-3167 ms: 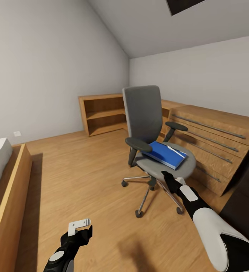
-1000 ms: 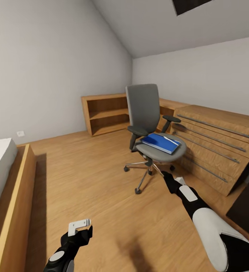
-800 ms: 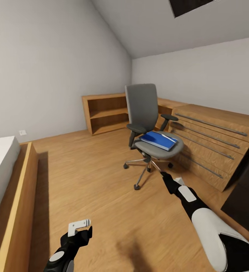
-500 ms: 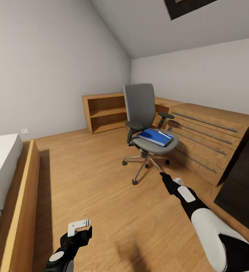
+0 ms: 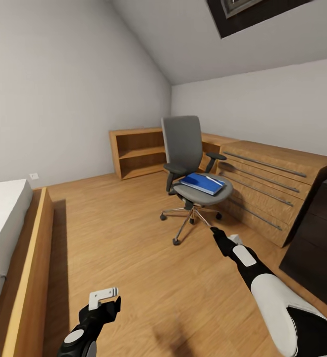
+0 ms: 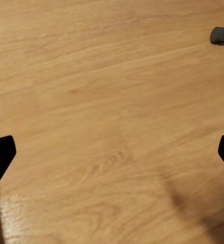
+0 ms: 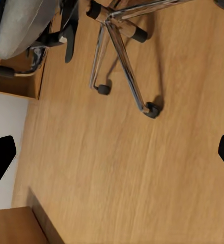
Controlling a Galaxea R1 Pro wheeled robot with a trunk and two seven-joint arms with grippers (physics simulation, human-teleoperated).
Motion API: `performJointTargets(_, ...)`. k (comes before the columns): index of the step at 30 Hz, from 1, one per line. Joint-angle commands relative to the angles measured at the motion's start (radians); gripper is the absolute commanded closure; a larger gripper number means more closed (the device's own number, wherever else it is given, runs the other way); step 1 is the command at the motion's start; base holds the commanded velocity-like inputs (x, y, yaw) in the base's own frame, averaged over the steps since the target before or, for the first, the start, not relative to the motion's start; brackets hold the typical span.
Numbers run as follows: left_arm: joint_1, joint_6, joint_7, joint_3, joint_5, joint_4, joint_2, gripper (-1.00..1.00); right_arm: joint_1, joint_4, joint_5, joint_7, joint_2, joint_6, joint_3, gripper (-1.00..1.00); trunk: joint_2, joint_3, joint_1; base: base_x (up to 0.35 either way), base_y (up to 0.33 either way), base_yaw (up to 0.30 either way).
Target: In the bedroom, organize the workspace by keeping the computer under the desk, ensuring the monitor is on the desk, placing the keyboard on the desk next to the monitor, placing the mouse on the desk next to the keyboard, moving the folder from the swivel chair onto the desk next to the mouse, stacking the notebook on top of the folder with the pen on top of the notebook, and positioning the swivel chair next to the desk.
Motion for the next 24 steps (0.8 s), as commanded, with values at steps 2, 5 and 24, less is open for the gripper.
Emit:
performJointTargets(2,0.000,0.006,0.003,0.001,0.003,0.002,-0.001,-1.00,0.000,0.004,-0.003,0.002,0.000,-0.012,-0.006,-1.00,0.000,0.007,-0.001,-0.003,-0.001,0.000)
performJointTargets(5,0.000,0.007,0.003,0.001,0.004,0.015,-0.001,-1.00,0.000,0.014,0.005,0.002,0.001,-0.033,-0.003,-1.00,0.001,0.018,-0.002,-0.001,0.000,0.000)
performJointTargets(24,0.000,0.007,0.003,-0.002,0.002,0.143,-0.008,-1.00,0.020,0.345,0.526,0.002,0.040,-0.547,0.044,-1.00,0.005,0.092,-0.011,0.000,0.000,0.000)
